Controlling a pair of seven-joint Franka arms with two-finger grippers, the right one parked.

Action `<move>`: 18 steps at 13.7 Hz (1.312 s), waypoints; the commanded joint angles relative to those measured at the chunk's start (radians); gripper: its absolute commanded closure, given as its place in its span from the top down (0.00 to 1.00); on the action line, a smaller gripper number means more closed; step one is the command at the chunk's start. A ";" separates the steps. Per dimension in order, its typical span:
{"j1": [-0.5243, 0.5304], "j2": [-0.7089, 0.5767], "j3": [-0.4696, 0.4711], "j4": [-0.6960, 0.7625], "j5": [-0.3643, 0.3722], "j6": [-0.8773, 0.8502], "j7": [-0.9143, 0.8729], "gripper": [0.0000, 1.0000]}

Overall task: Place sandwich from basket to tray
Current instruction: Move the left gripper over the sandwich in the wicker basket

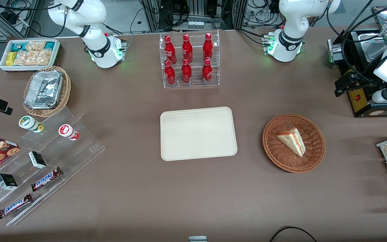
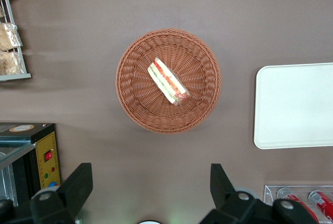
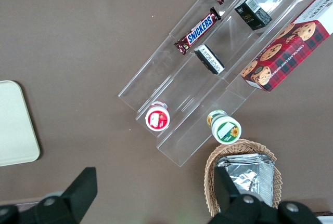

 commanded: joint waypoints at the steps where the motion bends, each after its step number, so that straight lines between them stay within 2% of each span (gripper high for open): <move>1: 0.012 -0.002 0.005 0.027 -0.016 -0.022 0.022 1.00; 4: 0.012 0.005 0.005 0.012 -0.004 -0.022 0.008 1.00; 6: 0.020 0.003 0.007 -0.086 0.013 0.022 0.002 1.00; 9: 0.021 -0.046 0.004 -0.395 0.016 0.333 -0.057 1.00; 10: 0.021 -0.069 0.002 -0.515 0.016 0.472 -0.123 1.00; 12: 0.018 -0.074 -0.010 -0.664 0.016 0.690 -0.313 1.00; 15: 0.017 -0.029 -0.041 -0.763 0.016 0.871 -0.533 1.00; 18: 0.017 0.031 -0.061 -0.777 0.018 0.898 -0.561 1.00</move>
